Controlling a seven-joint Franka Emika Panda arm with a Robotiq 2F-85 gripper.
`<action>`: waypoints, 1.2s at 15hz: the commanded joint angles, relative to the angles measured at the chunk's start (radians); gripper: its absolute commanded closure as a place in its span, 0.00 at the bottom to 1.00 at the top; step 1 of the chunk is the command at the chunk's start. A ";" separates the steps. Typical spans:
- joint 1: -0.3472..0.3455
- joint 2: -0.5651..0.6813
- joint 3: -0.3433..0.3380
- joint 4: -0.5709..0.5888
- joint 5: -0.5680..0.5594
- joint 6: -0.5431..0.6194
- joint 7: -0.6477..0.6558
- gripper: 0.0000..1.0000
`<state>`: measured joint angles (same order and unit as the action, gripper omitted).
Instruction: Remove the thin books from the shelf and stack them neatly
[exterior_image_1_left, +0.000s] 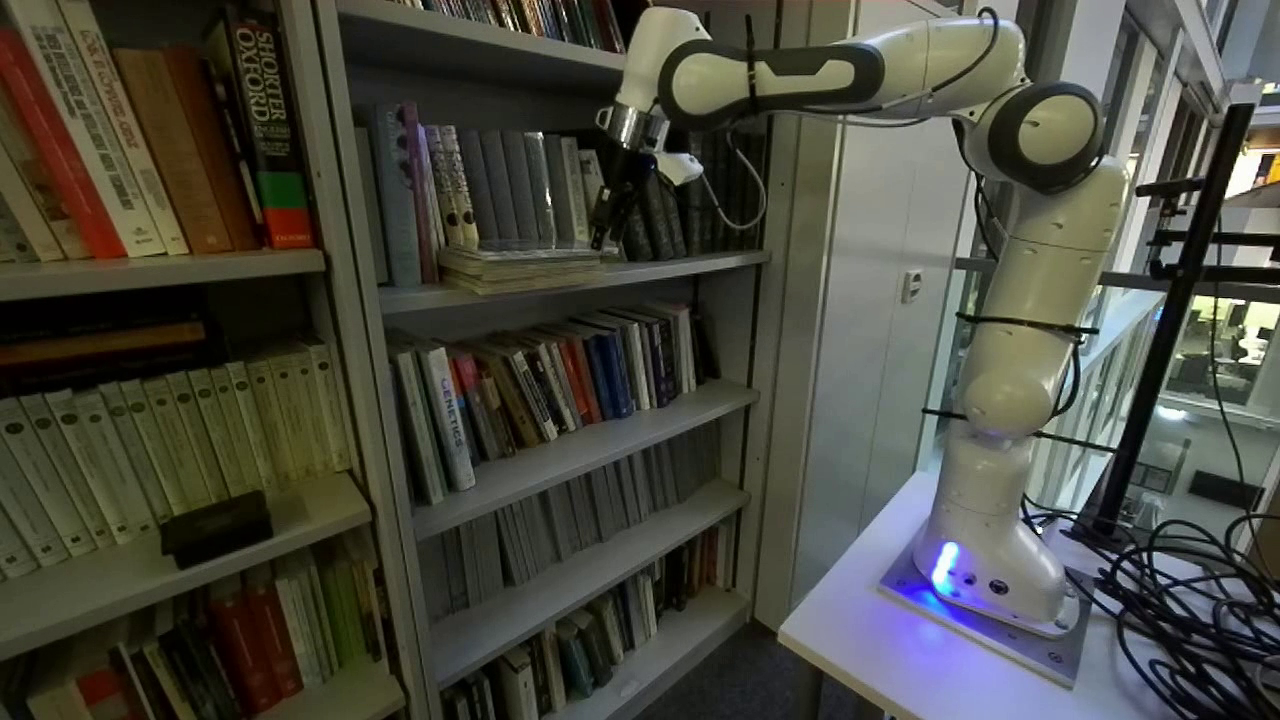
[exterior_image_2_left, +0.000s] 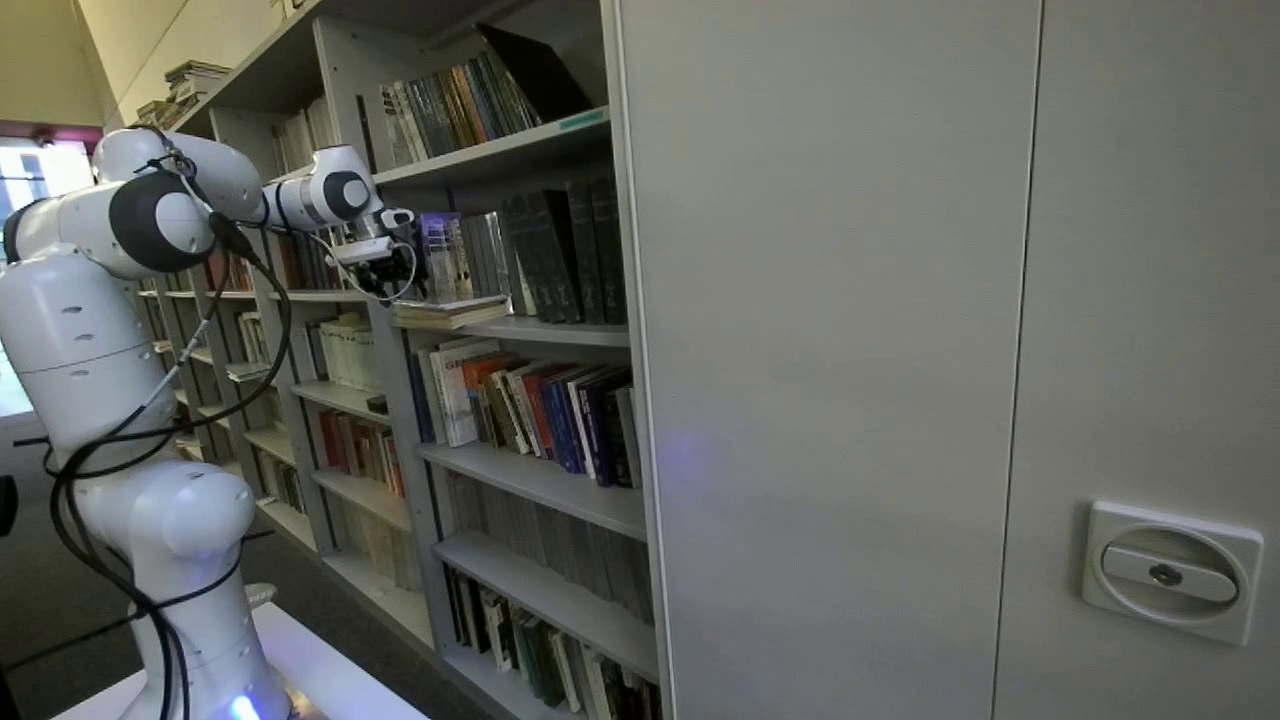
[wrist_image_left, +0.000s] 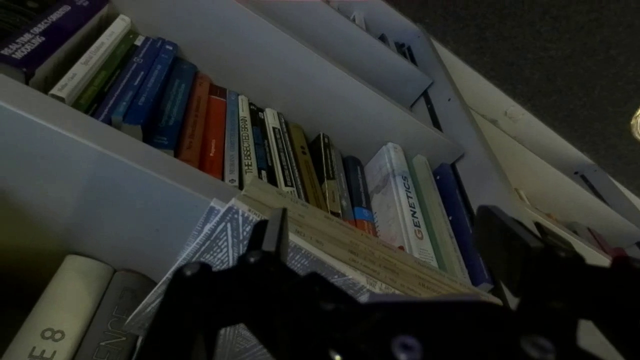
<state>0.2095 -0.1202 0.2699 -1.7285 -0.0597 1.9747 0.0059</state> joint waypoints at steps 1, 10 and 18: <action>0.000 0.018 -0.016 0.019 0.012 -0.052 0.024 0.00; 0.013 0.132 -0.008 0.097 -0.043 -0.037 0.081 0.00; 0.056 0.232 -0.002 0.217 -0.123 -0.069 0.082 0.00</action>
<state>0.2467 0.0563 0.2674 -1.6011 -0.1453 1.9253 0.0854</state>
